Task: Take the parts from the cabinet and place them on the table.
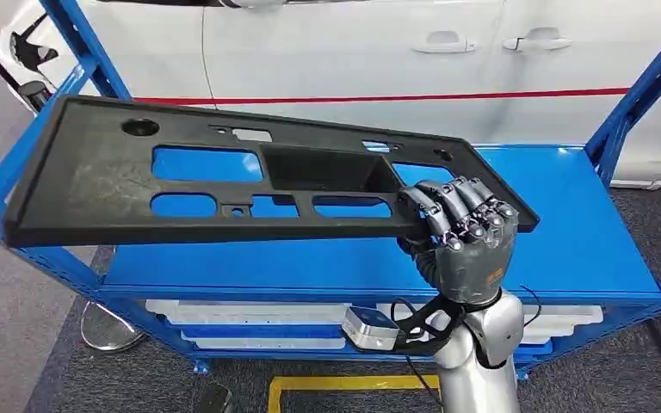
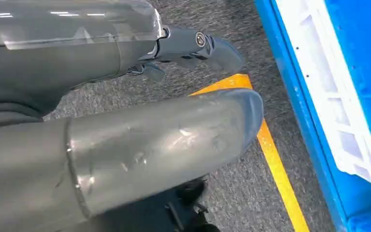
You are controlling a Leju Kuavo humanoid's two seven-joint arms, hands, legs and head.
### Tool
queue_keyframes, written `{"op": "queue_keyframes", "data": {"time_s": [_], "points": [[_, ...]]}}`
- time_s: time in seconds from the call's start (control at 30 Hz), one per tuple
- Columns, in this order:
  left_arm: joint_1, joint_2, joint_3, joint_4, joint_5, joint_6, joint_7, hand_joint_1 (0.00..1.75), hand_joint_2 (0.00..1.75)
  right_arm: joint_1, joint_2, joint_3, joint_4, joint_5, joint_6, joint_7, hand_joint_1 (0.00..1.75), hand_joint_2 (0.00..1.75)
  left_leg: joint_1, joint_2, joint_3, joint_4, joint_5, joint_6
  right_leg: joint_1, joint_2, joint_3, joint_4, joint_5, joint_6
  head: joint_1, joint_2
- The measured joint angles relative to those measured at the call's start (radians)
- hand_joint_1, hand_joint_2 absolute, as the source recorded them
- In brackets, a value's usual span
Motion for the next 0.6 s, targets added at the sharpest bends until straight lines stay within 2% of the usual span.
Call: {"op": "queue_keyframes", "data": {"time_s": [0.03,0.07,0.1,0.13,0.17,0.2,0.3,0.33,0.37,0.4,0.47,0.5,0.53,0.57,0.6], "points": [[0.002,0.000,0.000,0.000,0.000,0.000,0.000,0.00,0.00,0.000,0.000,0.000,0.000,0.000,0.000,0.000,1.75,1.75,0.001,0.000,-0.011,0.017,0.008,-0.001,0.000,0.000,0.000,0.001,0.000,0.000,0.000,0.000],[0.003,0.000,0.000,0.000,0.000,0.000,0.000,0.00,0.00,0.000,0.000,0.000,0.000,0.000,0.000,0.000,1.75,1.75,0.001,0.000,0.002,-0.015,0.038,-0.001,0.000,0.001,0.001,0.001,-0.001,0.000,0.000,0.000],[0.002,0.000,0.000,0.000,0.000,0.000,0.000,0.00,0.00,0.000,0.000,0.000,0.000,0.000,0.000,0.000,1.75,1.75,0.001,0.000,0.034,-0.083,0.081,0.001,0.000,0.001,0.002,0.002,-0.001,0.001,0.000,0.000],[0.001,0.000,0.000,0.000,0.000,0.000,0.000,0.00,0.00,0.000,0.000,0.000,0.000,0.000,0.000,0.000,1.75,1.75,0.001,0.000,0.081,-0.181,0.131,0.005,0.000,0.002,0.004,0.002,-0.003,0.003,0.000,0.000],[0.001,0.000,0.000,0.000,0.000,0.000,0.004,0.00,0.00,0.000,0.000,0.001,-0.001,0.002,0.000,0.000,1.75,1.75,0.001,0.001,0.123,-0.270,0.160,0.010,0.000,0.002,0.006,0.003,-0.004,0.006,0.000,0.000],[0.000,0.000,0.000,0.000,0.001,0.000,0.007,0.00,0.00,0.000,0.000,0.001,-0.003,0.003,0.000,0.000,1.75,1.75,-0.005,0.000,0.135,-0.294,0.145,0.014,0.007,0.002,0.004,0.006,-0.006,0.011,0.000,0.000],[0.005,-0.002,0.005,0.000,0.011,0.006,0.016,0.00,0.00,-0.001,0.000,0.009,-0.005,-0.002,0.000,-0.005,1.75,1.75,-0.011,-0.001,0.130,-0.293,0.150,0.029,0.001,0.003,0.003,-0.002,0.001,0.027,0.000,0.000],[0.005,-0.002,0.008,0.000,0.016,0.010,0.016,0.00,0.00,-0.001,0.000,0.015,-0.009,-0.010,0.000,-0.013,1.75,1.75,-0.005,-0.002,0.134,-0.305,0.157,0.039,0.005,0.003,0.005,-0.003,0.001,0.036,0.000,0.000],[0.005,-0.003,0.009,0.000,0.021,0.012,0.016,0.00,0.00,0.001,0.000,0.021,-0.014,-0.018,0.000,-0.016,1.75,1.75,-0.001,0.001,0.140,-0.313,0.163,0.046,-0.001,0.003,0.002,0.011,-0.010,0.038,0.000,0.000],[0.005,-0.004,0.010,0.000,0.021,0.018,0.017,0.00,0.00,0.001,0.000,0.031,-0.019,-0.028,0.000,-0.019,1.75,1.75,-0.001,0.001,0.141,-0.316,0.165,0.052,0.000,0.003,-0.016,0.048,-0.039,0.040,0.001,0.000],[0.004,-0.005,0.017,0.000,0.024,0.026,0.028,0.00,0.00,0.002,-0.001,0.053,-0.024,-0.046,0.000,-0.019,1.75,1.75,-0.003,0.003,0.139,-0.315,0.164,0.057,-0.001,0.003,-0.086,0.193,-0.115,0.042,0.001,0.000],[0.007,-0.005,0.022,0.000,0.029,0.029,0.038,0.00,0.00,0.008,-0.003,0.069,-0.024,-0.062,0.000,-0.019,1.75,1.75,-0.004,0.003,0.138,-0.315,0.163,0.058,-0.001,0.003,-0.124,0.269,-0.142,0.043,0.001,0.000],[0.010,-0.005,0.024,0.000,0.033,0.033,0.045,0.00,0.00,0.018,-0.005,0.084,-0.024,-0.080,0.000,-0.019,1.75,1.75,-0.004,0.003,0.138,-0.314,0.163,0.058,-0.001,0.003,-0.141,0.302,-0.143,0.043,0.000,0.000],[0.013,-0.005,0.025,0.000,0.033,0.037,0.051,0.00,0.00,0.026,-0.008,0.101,-0.024,-0.096,0.000,-0.013,1.75,1.75,-0.004,0.002,0.139,-0.313,0.163,0.057,-0.001,0.003,-0.136,0.287,-0.121,0.043,0.001,0.000],[0.016,-0.005,0.025,0.000,0.033,0.038,0.054,0.00,0.00,0.031,-0.012,0.118,-0.024,-0.108,0.000,-0.010,1.75,1.75,-0.003,0.001,0.139,-0.311,0.161,0.055,-0.001,0.003,-0.109,0.231,-0.082,0.042,0.000,0.000]]}}
